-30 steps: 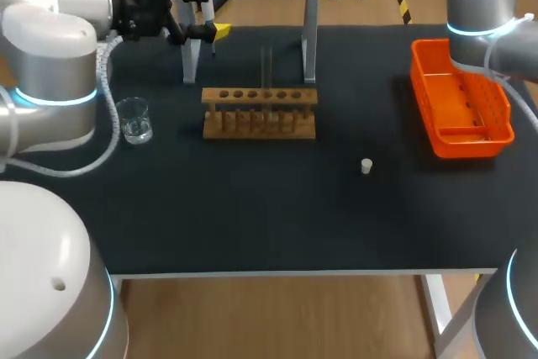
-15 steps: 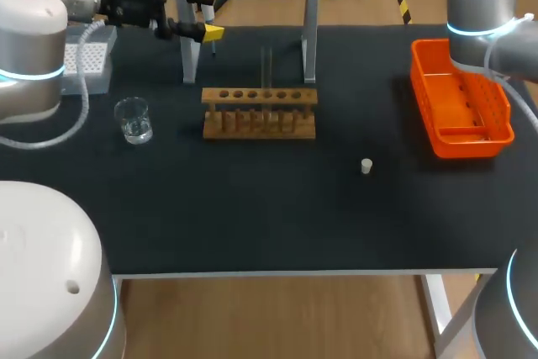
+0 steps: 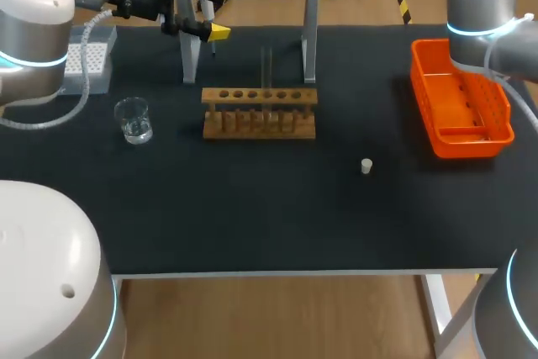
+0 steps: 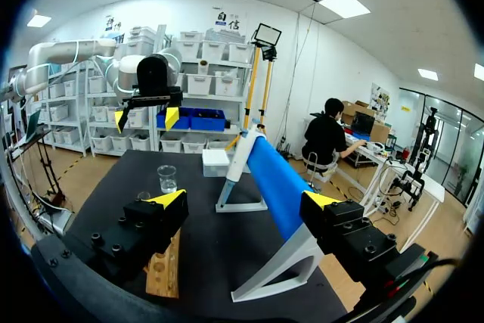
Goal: Invert the test tube, pick up the pipette, mount the tip to pipette, aspirate from beaker and dispense into the tube, eject the tip, return the pipette, and cap with the stopper.
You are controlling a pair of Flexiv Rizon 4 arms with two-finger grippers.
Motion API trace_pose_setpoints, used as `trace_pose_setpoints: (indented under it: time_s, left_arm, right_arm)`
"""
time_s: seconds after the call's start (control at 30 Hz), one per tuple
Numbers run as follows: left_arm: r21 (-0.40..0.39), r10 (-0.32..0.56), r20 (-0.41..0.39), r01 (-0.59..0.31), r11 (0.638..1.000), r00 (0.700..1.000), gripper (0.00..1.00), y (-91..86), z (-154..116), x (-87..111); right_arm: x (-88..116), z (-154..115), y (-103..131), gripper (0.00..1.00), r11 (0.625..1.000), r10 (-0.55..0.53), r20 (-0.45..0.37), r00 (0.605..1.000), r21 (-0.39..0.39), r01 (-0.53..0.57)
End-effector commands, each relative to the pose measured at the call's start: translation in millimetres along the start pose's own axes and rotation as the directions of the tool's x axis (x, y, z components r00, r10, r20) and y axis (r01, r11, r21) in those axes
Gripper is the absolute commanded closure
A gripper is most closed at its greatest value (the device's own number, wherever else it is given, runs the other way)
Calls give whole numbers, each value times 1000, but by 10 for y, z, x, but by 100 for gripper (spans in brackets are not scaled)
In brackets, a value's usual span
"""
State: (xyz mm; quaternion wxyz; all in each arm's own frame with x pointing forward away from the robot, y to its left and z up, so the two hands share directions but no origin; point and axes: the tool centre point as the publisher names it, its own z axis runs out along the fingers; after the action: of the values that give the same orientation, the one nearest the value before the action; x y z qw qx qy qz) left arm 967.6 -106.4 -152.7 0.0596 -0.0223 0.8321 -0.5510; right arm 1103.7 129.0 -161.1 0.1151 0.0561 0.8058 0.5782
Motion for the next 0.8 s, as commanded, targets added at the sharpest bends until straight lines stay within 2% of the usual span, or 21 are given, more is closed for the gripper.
trace_pose_setpoints:
  time_s: [0.03,0.13,0.43,0.53,0.8]
  left_arm:
    - [0,3,33,-3,1000,999,0,45,99,65]
    - [10,5,34,-6,1000,999,0,93,164,74]
    - [-60,-38,-23,36,998,999,0,249,420,11]
    - [-62,-46,-33,44,997,998,0,282,519,-14]
    - [-63,-60,-22,59,996,998,0,382,750,-7]
  right_arm:
    - [-14,-7,2,0,1000,0,-5,1000,1,0]
    - [-14,-7,2,0,1000,0,-5,1000,1,0]
    - [-14,-7,2,0,1000,0,-5,1000,1,0]
    - [-14,-7,2,0,1000,0,-5,1000,1,0]
    - [-14,-7,2,0,1000,0,-5,1000,1,0]
